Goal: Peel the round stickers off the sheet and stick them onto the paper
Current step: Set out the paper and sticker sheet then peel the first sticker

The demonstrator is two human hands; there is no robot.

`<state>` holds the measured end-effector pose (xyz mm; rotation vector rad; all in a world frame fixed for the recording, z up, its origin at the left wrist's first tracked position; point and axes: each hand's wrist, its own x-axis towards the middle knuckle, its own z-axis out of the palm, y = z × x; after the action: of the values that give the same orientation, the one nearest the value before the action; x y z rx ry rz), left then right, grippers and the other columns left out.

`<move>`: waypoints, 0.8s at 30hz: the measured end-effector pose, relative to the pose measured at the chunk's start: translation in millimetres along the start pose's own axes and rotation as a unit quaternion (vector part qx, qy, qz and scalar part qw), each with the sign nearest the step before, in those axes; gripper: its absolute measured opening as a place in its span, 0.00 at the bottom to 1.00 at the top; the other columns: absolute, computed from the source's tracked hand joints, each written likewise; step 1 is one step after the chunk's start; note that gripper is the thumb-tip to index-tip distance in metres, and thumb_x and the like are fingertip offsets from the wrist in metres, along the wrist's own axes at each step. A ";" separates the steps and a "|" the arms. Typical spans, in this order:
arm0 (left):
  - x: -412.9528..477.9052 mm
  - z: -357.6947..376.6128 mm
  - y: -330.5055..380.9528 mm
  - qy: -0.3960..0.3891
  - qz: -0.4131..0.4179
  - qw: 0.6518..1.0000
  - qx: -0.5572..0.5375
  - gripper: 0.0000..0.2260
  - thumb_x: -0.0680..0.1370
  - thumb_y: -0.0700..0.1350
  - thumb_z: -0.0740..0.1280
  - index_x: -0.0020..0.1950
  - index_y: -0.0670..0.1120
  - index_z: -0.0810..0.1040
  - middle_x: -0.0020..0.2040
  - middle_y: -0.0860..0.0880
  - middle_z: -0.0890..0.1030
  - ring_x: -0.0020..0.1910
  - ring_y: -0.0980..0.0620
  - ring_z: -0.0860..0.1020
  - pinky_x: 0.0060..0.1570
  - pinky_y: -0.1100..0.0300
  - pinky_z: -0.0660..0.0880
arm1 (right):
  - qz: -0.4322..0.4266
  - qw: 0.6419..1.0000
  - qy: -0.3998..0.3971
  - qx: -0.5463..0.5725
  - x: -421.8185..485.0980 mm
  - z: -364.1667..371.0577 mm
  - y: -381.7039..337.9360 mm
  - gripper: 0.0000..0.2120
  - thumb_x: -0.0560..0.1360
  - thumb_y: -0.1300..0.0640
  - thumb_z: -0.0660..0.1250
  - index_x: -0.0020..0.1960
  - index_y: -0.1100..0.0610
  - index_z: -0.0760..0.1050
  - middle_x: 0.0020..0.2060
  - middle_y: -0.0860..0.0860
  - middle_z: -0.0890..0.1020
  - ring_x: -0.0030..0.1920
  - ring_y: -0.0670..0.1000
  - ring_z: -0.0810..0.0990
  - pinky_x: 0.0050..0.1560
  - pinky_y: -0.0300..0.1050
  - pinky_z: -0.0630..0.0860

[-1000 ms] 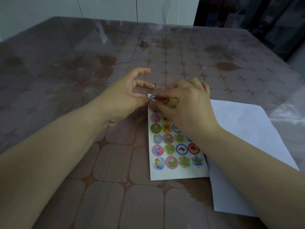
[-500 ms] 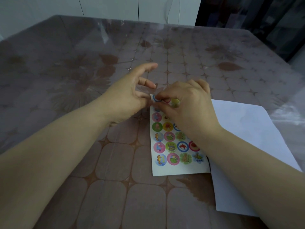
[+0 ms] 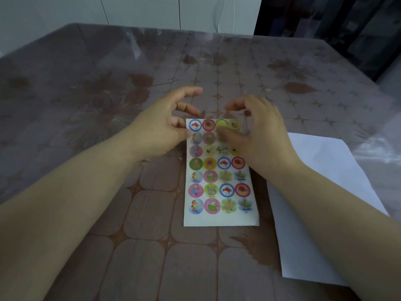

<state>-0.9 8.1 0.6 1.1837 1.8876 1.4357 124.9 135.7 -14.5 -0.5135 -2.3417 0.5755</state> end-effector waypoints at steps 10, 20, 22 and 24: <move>-2.4 4.4 1.3 -0.044 -0.061 0.995 -0.063 0.23 0.70 0.26 0.66 0.60 0.46 0.73 0.46 0.44 0.80 0.38 0.55 0.80 0.43 0.63 0.78 | 0.033 0.996 -0.043 0.078 -2.5 -0.2 -4.1 0.06 0.67 0.47 0.74 0.42 0.45 0.79 0.44 0.44 0.76 0.50 0.47 0.75 0.55 0.52 0.72; -1.8 8.4 3.5 0.028 -0.048 0.998 -0.033 0.08 0.72 0.43 0.69 0.51 0.49 0.79 0.44 0.37 0.83 0.43 0.50 0.79 0.55 0.51 0.74 | -0.062 0.997 0.046 -0.007 -4.2 6.1 -7.4 0.07 0.67 0.50 0.73 0.45 0.46 0.83 0.41 0.46 0.75 0.48 0.52 0.73 0.63 0.46 0.57; -2.6 7.6 2.5 0.030 -0.034 0.999 -0.013 0.12 0.69 0.46 0.68 0.53 0.50 0.79 0.43 0.35 0.83 0.42 0.50 0.80 0.56 0.51 0.74 | -0.071 0.996 0.048 -0.009 -5.2 6.4 -8.2 0.06 0.67 0.52 0.73 0.44 0.47 0.83 0.40 0.45 0.77 0.47 0.52 0.74 0.64 0.42 0.53; -2.6 6.9 1.2 0.031 -0.026 0.999 0.000 0.13 0.69 0.47 0.68 0.54 0.52 0.78 0.40 0.38 0.84 0.42 0.52 0.81 0.55 0.54 0.75 | -0.076 0.996 0.048 -0.010 -6.0 4.9 -9.6 0.05 0.67 0.54 0.73 0.43 0.47 0.83 0.40 0.44 0.80 0.47 0.52 0.74 0.64 0.43 0.54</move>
<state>6.2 9.5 -0.9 1.0938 1.9465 1.4601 123.8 123.5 -15.8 -0.3592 -2.2743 0.4464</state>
